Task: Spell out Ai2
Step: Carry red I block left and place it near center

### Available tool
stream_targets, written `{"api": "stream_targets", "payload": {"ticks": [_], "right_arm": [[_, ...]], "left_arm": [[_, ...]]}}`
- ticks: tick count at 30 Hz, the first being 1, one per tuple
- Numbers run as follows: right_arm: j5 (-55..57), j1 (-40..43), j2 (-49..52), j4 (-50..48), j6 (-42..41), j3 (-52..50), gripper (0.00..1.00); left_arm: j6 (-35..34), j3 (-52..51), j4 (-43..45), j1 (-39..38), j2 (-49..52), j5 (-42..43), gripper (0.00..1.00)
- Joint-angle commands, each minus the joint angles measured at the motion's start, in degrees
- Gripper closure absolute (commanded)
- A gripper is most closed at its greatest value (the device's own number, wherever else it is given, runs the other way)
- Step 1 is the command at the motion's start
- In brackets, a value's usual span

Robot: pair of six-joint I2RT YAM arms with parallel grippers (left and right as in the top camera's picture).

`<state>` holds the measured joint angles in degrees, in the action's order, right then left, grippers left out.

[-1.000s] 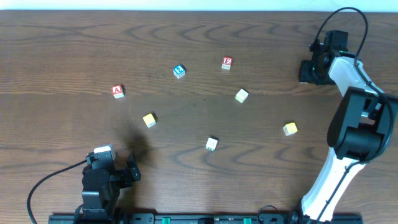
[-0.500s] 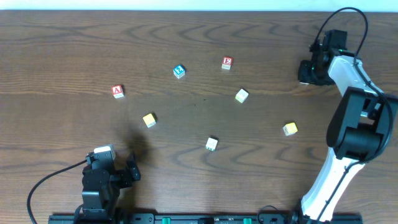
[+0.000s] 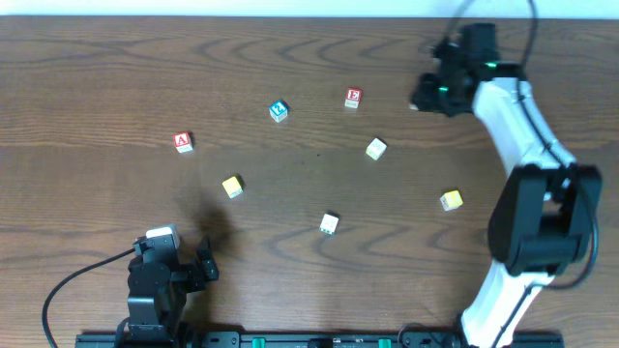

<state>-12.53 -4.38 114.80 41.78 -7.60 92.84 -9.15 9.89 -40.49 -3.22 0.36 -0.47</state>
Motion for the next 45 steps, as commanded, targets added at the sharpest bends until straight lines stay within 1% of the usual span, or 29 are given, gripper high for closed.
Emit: {"api": "stream_targets", "payload": {"ticks": [1,8,13,19,22,28,36,41,45], "right_arm": [[6.6,-8.6,-2.8,2.2,-4.0,0.9,0.99],[13.0,-22.8,-1.0,3.4,-12.4,0.9,0.99],[14.1,-26.8,1.6,3.7,-17.7,0.9,0.99],[14.0,-28.2,6.1,5.9,-22.8,0.9,0.99],[14.8,-28.7,7.6,6.0,-22.8,0.9,0.99],[19.9,-29.6,8.2,4.0,-22.8,0.9,0.99],[20.0,-30.1,9.1,0.8,-22.8,0.9,0.99],[20.0,-30.6,10.9,0.9,-23.3,0.9,0.99],[20.0,-30.6,11.3,1.3,-25.3,0.9,0.99]], "left_arm": [[0.1,-0.7,-1.4,-0.3,-0.1,-1.0,0.04],[0.1,-0.7,-1.4,-0.3,-0.1,-1.0,0.04],[0.1,-0.7,-1.4,-0.3,-0.1,-1.0,0.05],[0.1,-0.7,-1.4,-0.3,-0.1,-1.0,0.05],[0.1,-0.7,-1.4,-0.3,-0.1,-1.0,0.05],[0.1,-0.7,-1.4,-0.3,-0.1,-1.0,0.05],[0.1,-0.7,-1.4,-0.3,-0.1,-1.0,0.05],[0.1,-0.7,-1.4,-0.3,-0.1,-1.0,0.05],[0.1,-0.7,-1.4,-0.3,-0.1,-1.0,0.04]]}}
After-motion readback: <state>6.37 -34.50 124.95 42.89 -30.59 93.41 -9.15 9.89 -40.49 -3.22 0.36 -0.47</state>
